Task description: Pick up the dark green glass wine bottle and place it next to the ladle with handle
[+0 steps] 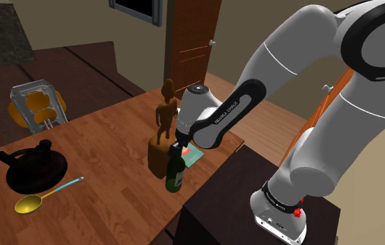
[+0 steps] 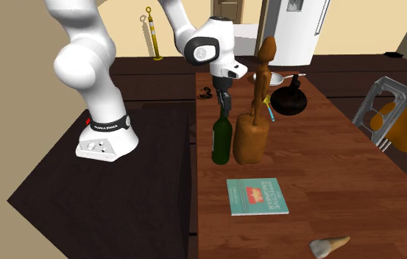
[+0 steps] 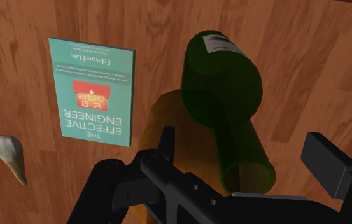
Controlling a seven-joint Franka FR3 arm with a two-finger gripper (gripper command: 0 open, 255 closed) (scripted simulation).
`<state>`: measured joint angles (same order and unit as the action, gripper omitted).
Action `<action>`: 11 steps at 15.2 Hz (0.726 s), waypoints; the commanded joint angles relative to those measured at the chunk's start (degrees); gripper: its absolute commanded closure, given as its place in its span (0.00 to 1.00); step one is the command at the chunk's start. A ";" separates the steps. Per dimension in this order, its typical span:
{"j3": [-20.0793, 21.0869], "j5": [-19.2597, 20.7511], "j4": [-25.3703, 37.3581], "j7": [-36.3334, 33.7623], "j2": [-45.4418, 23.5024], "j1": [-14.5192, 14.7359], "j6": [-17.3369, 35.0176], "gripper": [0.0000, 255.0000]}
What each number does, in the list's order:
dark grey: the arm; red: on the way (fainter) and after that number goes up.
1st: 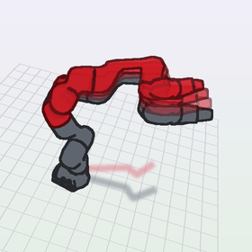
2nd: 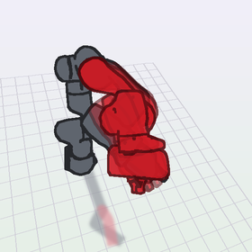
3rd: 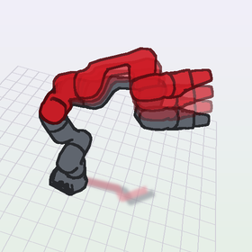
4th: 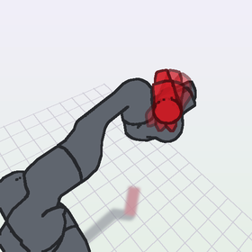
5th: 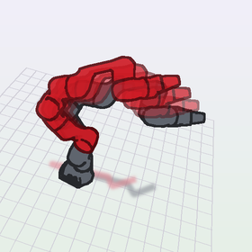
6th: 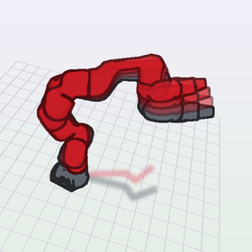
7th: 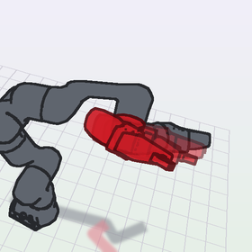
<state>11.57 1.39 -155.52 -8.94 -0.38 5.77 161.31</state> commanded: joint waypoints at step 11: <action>-0.01 0.03 0.02 -0.01 -0.05 0.00 0.04 1.00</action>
<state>11.56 1.42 -155.49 -8.96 -0.42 5.76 161.37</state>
